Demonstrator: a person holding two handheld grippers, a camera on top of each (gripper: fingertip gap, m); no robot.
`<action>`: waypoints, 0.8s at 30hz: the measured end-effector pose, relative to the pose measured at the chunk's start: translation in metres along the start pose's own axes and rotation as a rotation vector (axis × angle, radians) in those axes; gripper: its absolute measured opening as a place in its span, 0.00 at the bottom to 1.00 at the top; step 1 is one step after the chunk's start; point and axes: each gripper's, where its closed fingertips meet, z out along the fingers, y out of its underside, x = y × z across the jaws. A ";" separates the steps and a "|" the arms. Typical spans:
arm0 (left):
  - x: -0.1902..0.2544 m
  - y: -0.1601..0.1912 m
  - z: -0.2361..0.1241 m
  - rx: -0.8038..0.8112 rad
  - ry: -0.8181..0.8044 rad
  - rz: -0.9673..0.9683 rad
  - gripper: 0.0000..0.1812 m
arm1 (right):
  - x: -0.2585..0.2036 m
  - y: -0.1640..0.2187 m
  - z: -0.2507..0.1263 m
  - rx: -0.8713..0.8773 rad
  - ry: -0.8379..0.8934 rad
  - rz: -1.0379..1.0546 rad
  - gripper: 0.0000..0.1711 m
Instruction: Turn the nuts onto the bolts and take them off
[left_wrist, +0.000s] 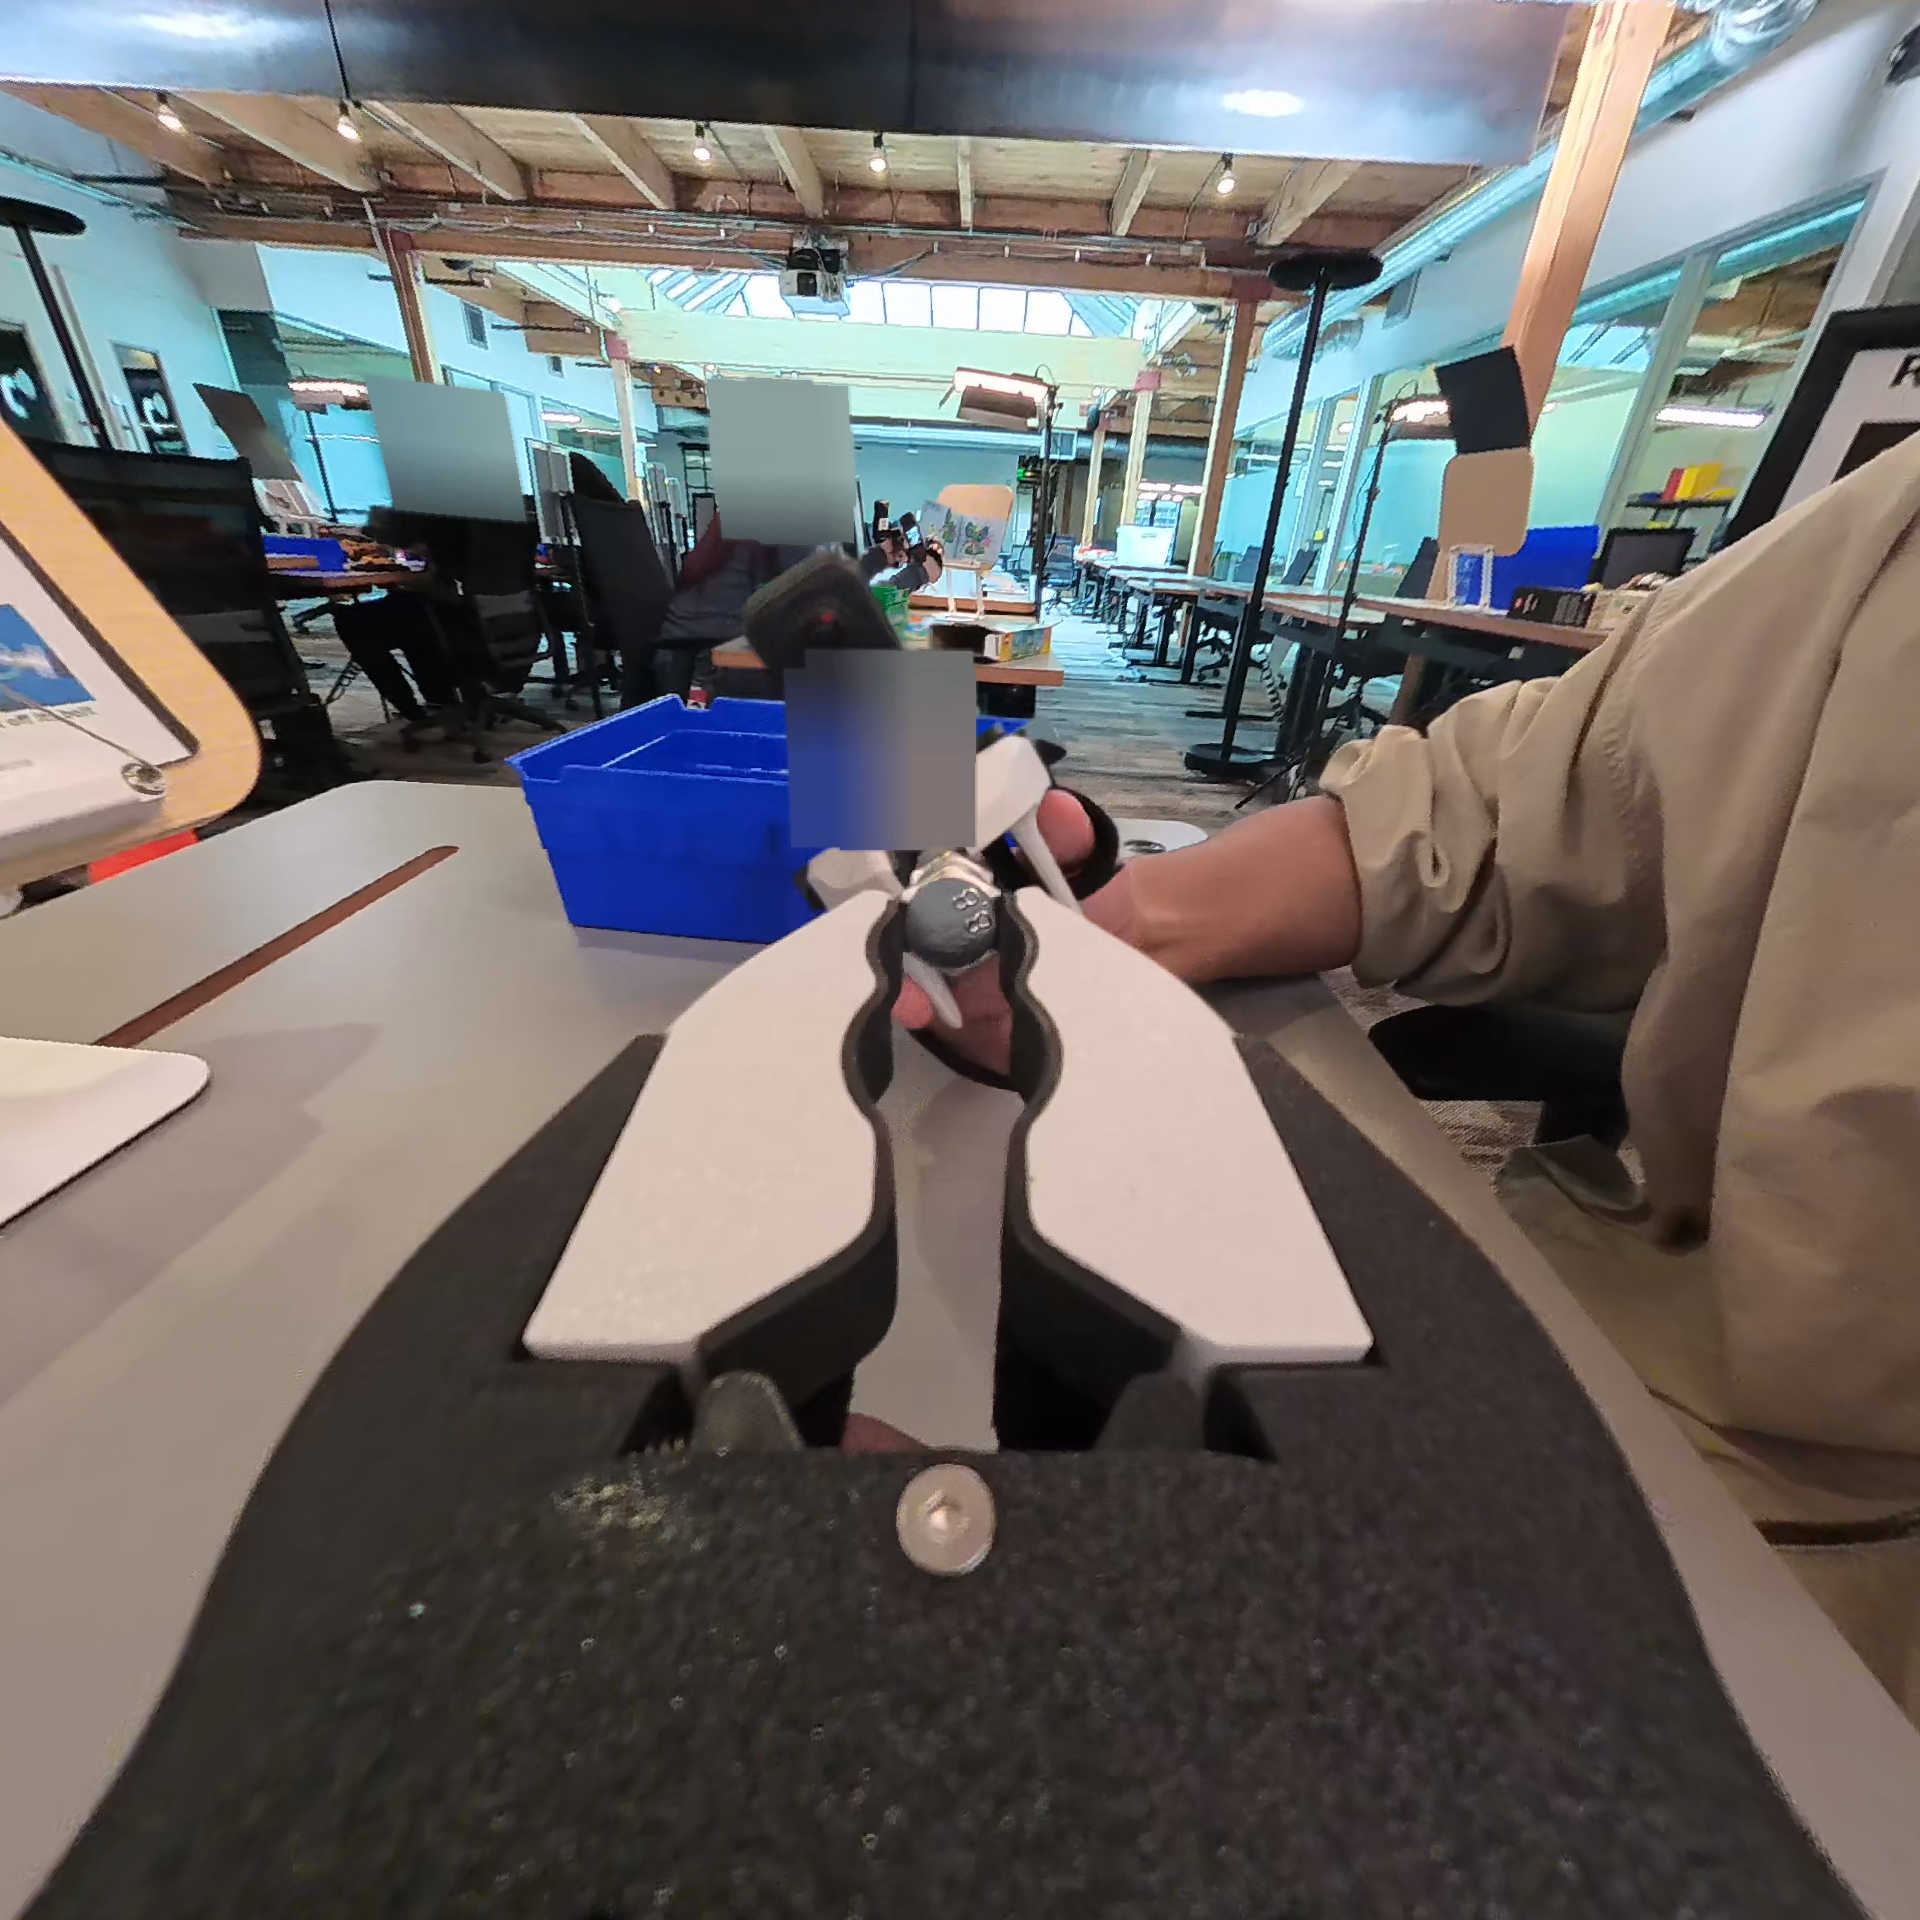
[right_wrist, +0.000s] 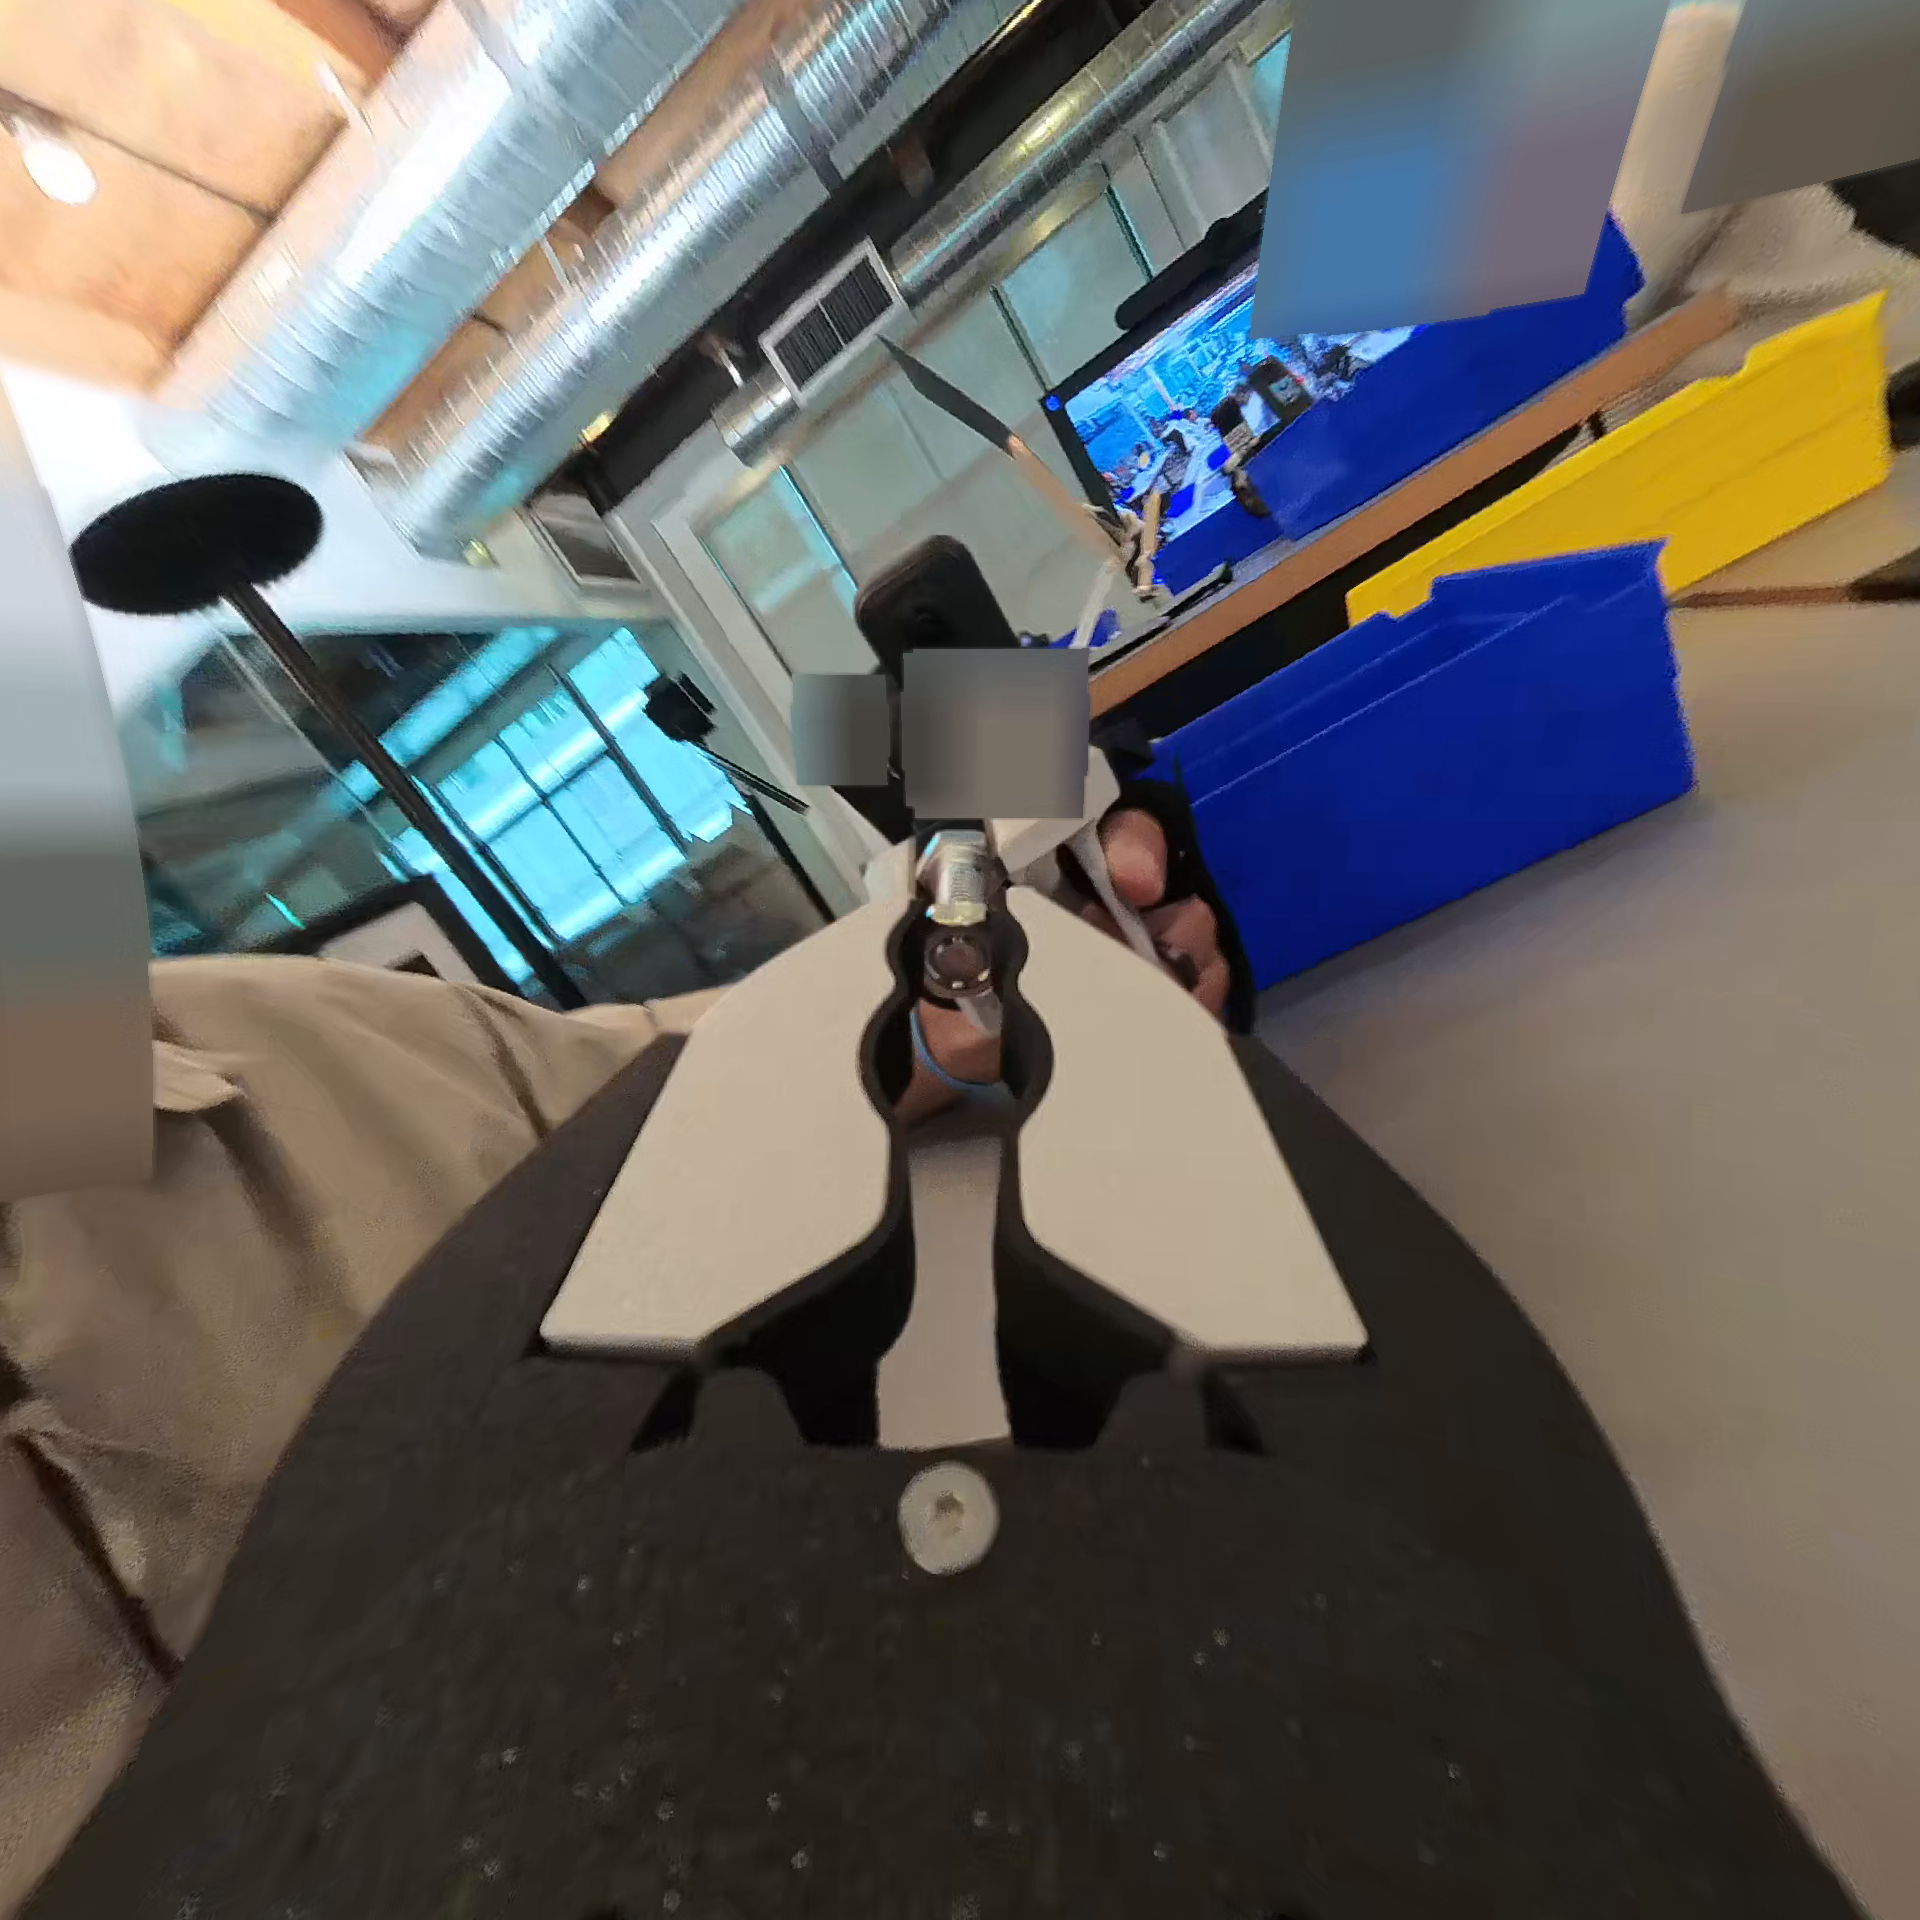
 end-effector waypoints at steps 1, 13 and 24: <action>0.001 0.000 0.000 0.006 0.008 -0.011 0.09 | -0.001 0.000 0.000 -0.010 0.013 -0.047 0.07; 0.003 -0.005 -0.002 0.013 0.012 0.014 0.09 | -0.005 0.022 0.005 -0.110 0.028 -0.267 0.29; 0.004 0.006 0.002 -0.057 -0.009 0.091 0.09 | -0.005 0.019 0.009 0.002 -0.182 0.306 0.11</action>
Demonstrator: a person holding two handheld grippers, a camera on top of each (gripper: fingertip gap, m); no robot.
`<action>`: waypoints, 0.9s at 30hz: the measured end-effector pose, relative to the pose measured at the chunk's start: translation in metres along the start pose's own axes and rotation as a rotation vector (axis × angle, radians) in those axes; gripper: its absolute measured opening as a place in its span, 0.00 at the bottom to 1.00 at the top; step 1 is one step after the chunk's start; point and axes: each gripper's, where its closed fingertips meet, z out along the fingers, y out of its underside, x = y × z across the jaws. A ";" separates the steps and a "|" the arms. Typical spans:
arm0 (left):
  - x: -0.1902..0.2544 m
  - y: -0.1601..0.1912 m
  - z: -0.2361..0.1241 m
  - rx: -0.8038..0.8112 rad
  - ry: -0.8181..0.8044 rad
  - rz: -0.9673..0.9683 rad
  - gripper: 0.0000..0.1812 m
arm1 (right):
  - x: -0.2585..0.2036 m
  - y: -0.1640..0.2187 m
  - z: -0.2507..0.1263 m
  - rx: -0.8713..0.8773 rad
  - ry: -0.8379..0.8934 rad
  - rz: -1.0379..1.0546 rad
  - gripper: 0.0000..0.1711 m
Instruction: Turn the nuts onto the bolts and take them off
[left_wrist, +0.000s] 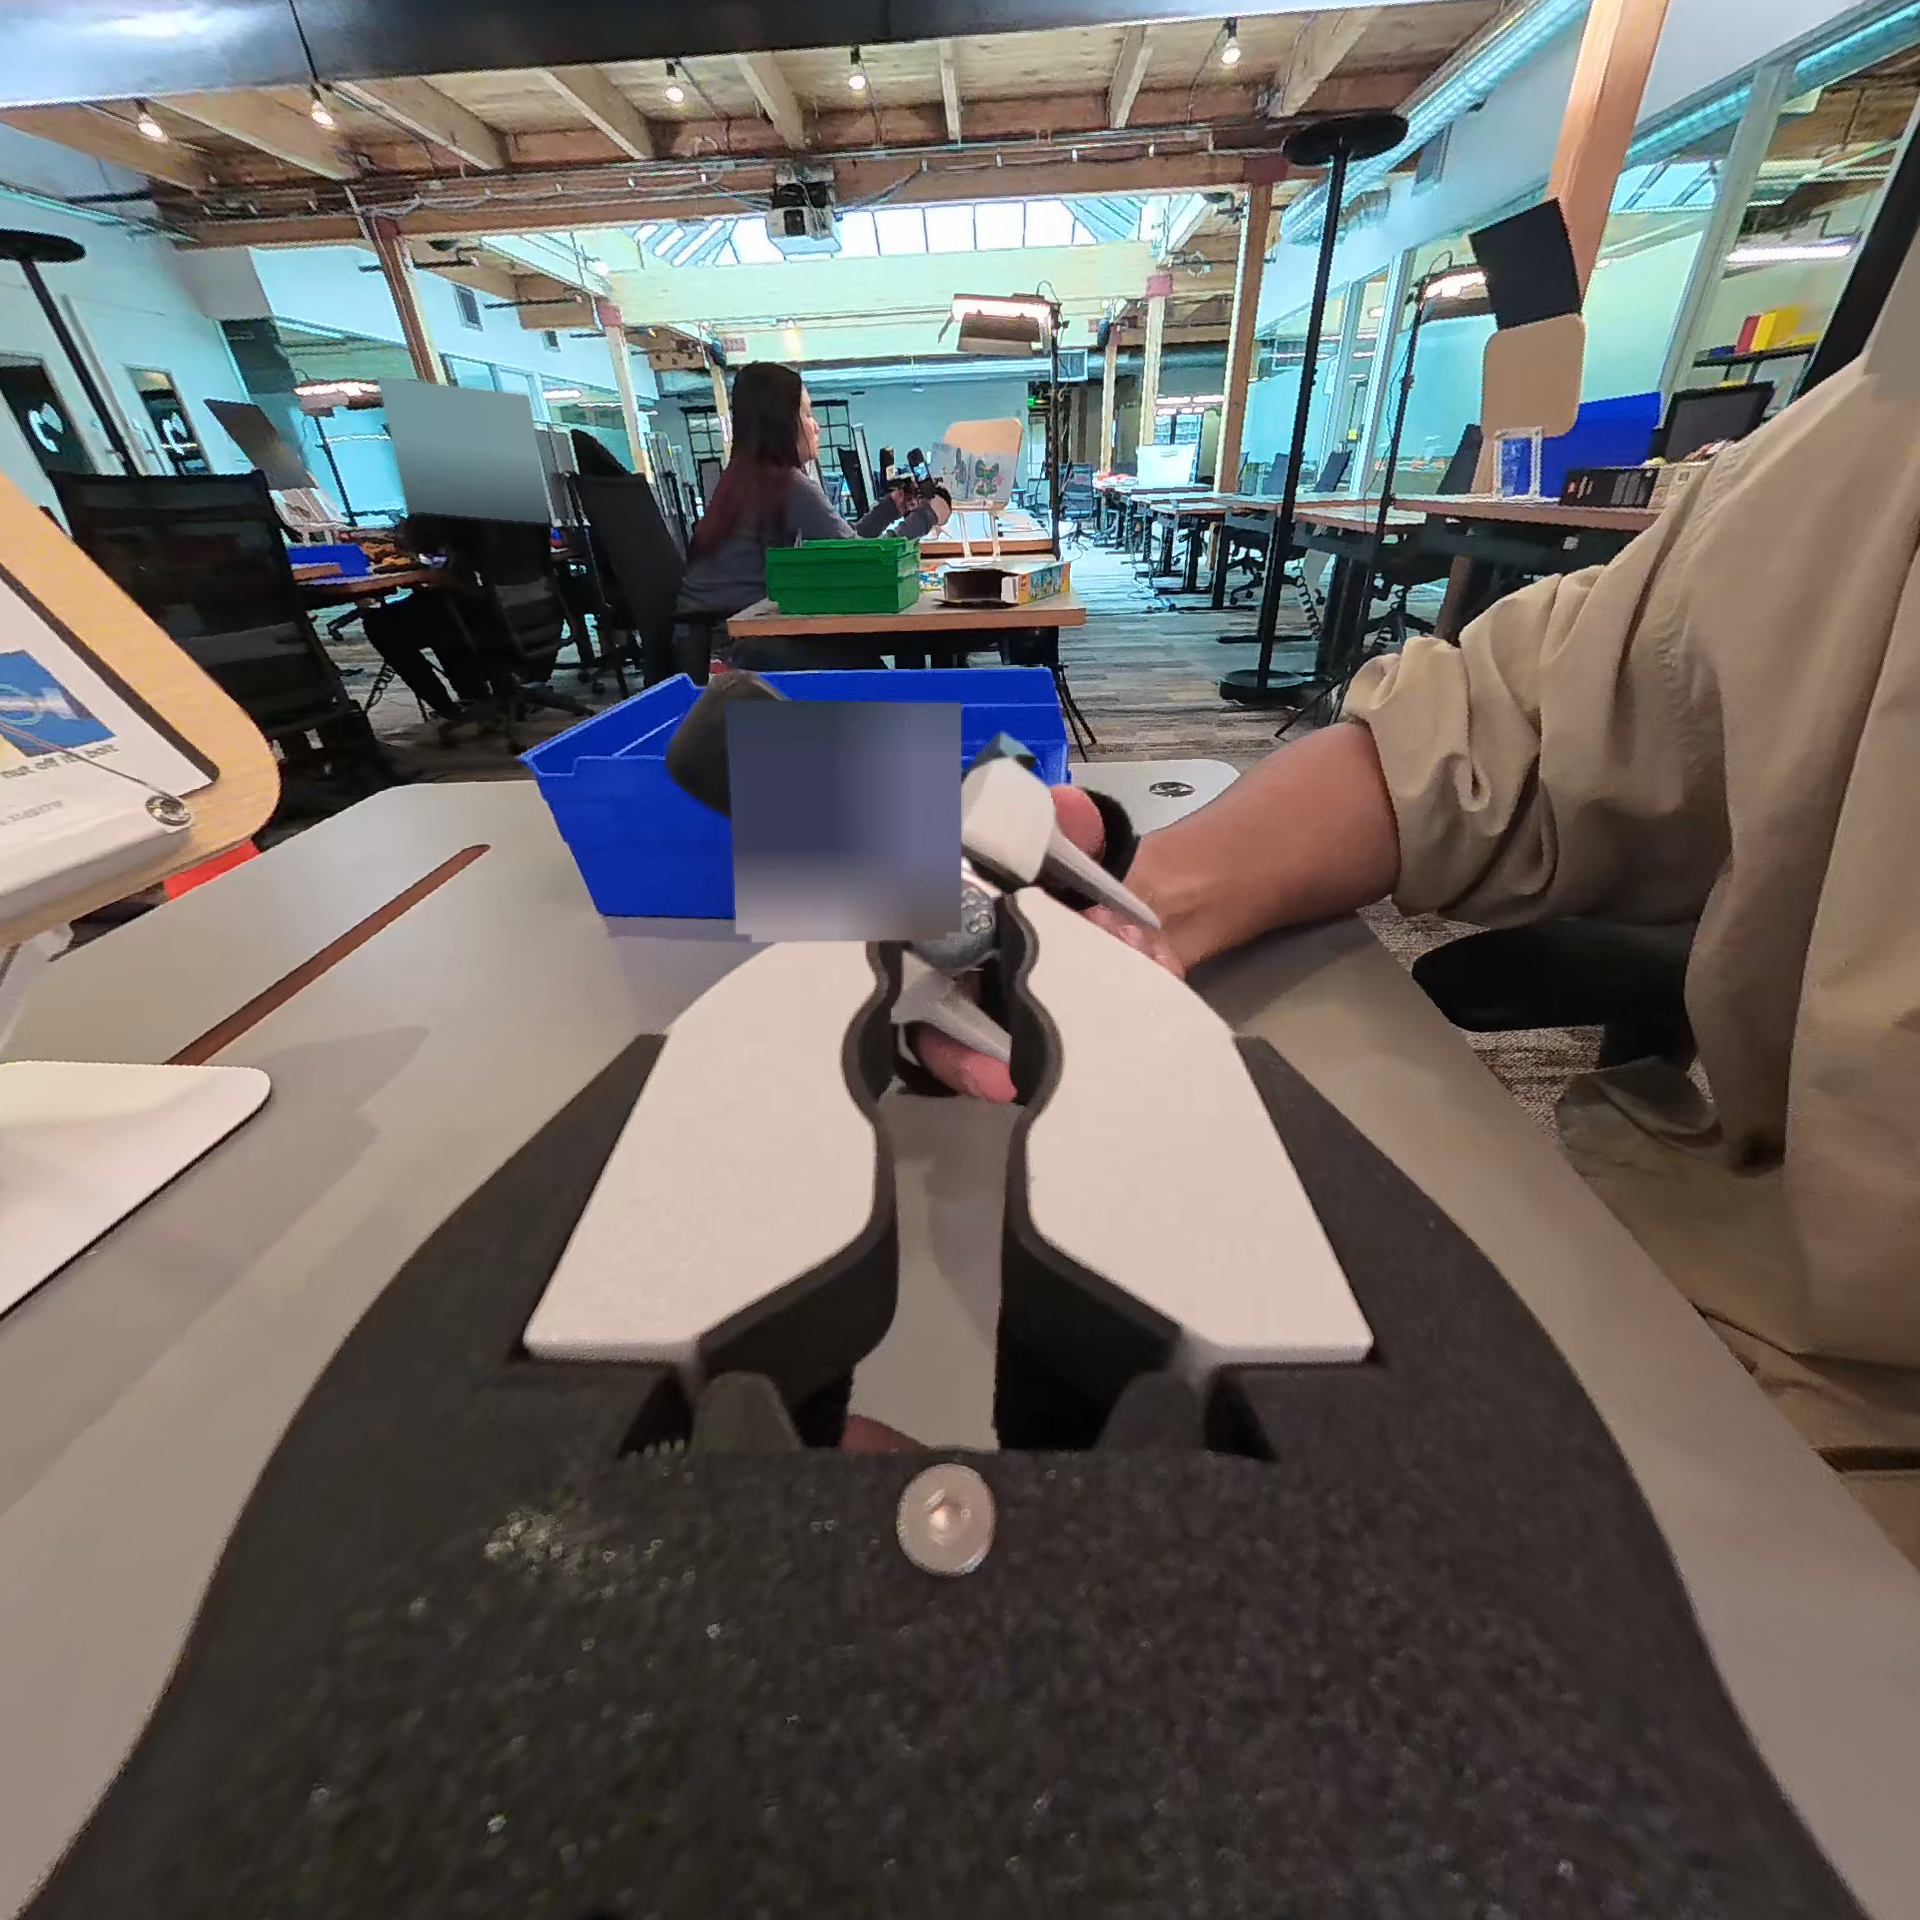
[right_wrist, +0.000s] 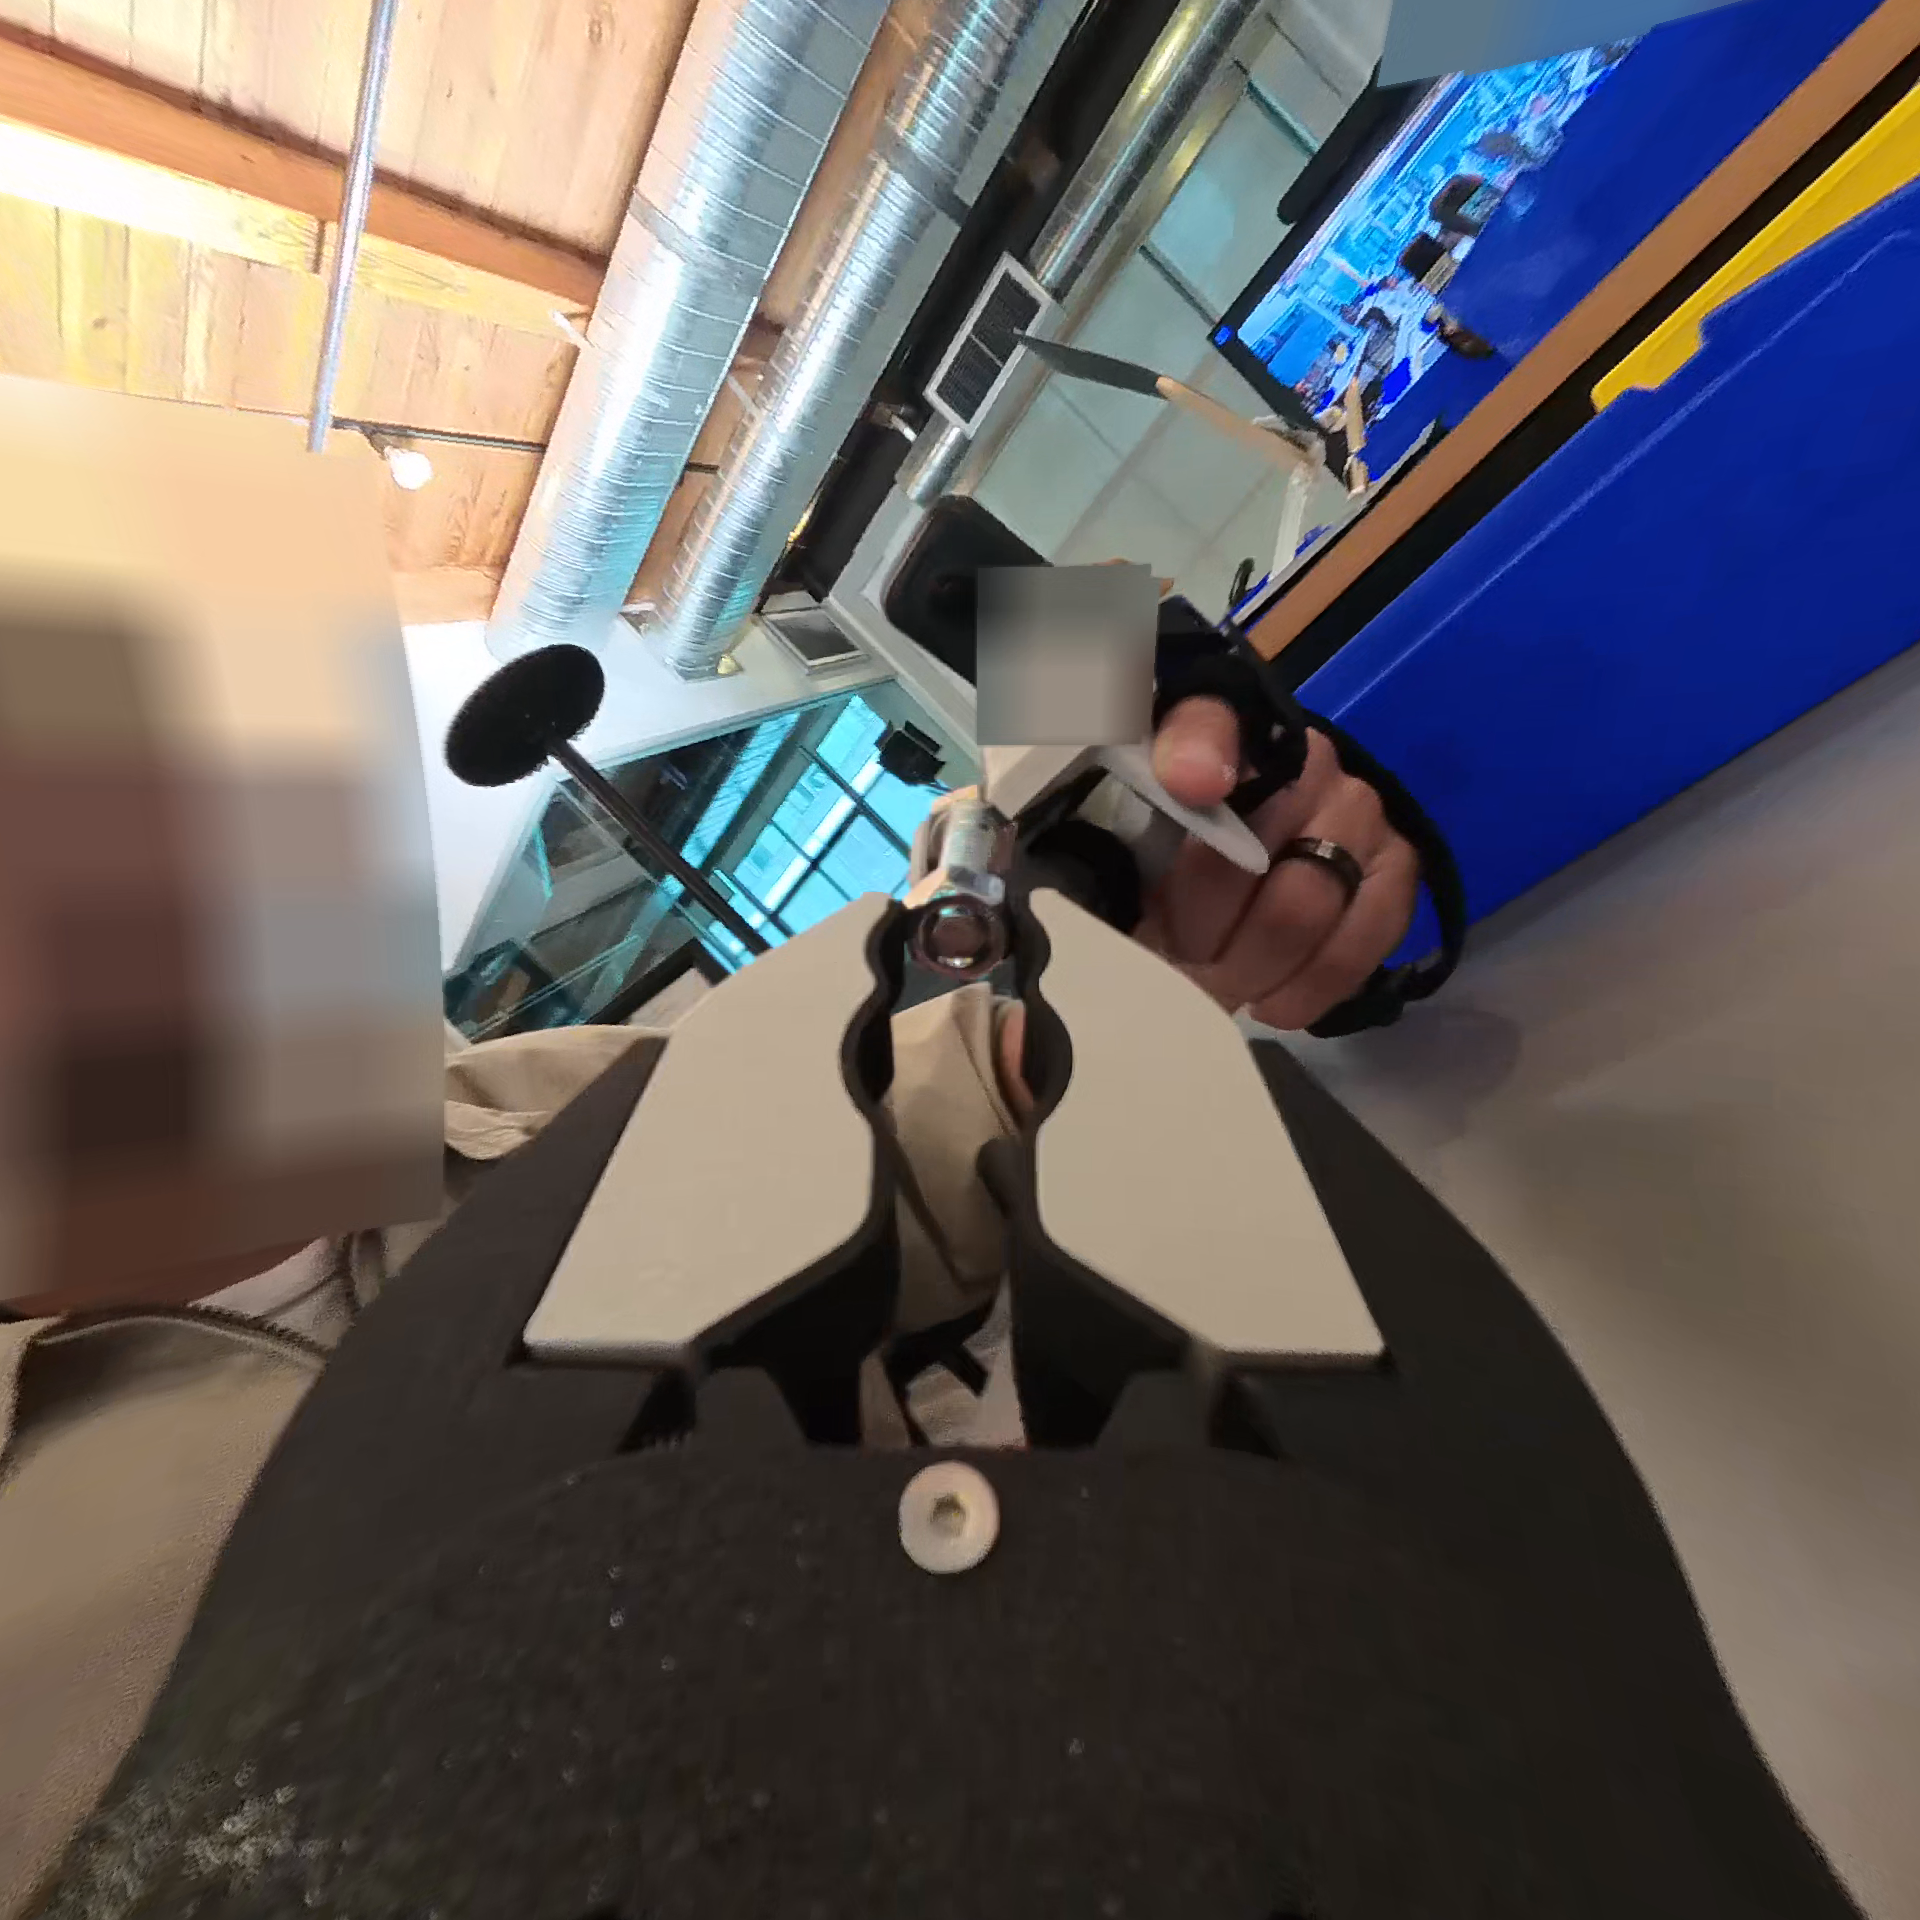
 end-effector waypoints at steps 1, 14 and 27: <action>0.000 0.000 0.000 0.003 0.007 -0.012 0.09 | 0.000 0.000 0.000 0.000 0.015 -0.029 0.11; 0.013 0.001 0.006 0.096 0.180 -0.305 0.09 | 0.002 0.010 -0.010 -0.335 0.421 -1.130 0.11; 0.018 -0.007 0.004 0.134 0.226 -0.326 0.09 | -0.003 0.011 -0.008 -0.423 0.594 -1.600 0.23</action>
